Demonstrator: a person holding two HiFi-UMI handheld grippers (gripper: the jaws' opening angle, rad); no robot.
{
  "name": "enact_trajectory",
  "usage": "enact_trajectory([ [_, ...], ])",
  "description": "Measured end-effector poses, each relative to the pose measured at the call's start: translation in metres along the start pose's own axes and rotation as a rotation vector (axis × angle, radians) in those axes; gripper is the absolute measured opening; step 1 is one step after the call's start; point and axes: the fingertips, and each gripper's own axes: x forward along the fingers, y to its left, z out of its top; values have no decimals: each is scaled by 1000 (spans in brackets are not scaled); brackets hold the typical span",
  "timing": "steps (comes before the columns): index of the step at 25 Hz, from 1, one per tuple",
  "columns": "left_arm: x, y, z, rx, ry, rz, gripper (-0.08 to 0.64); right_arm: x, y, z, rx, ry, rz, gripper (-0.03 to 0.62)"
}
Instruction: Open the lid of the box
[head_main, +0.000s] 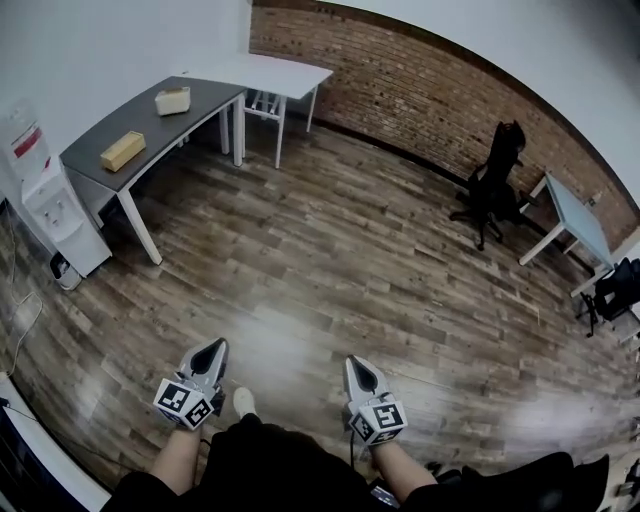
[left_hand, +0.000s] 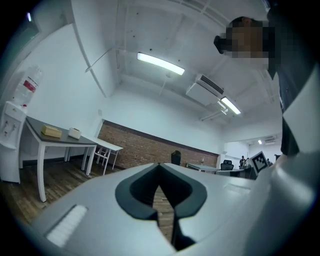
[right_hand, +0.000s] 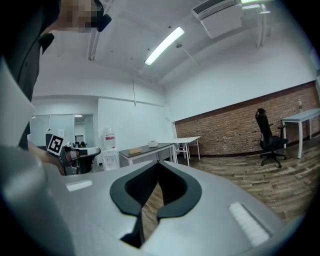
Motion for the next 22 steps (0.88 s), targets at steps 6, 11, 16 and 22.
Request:
enact_trajectory([
  [6,39,61,34,14,-76,23,0,74,-4,27,-39,-21,16,2],
  [11,45,111,51,35,-71,55,0,135,10,44,-51,-31,55,2],
  [16,49,146,59,40,-72,63,0,195,32,48,-68,-9,118,2],
  [22,42,182,56,23,-60,131,0,246,51,42,-43,34,200,2],
])
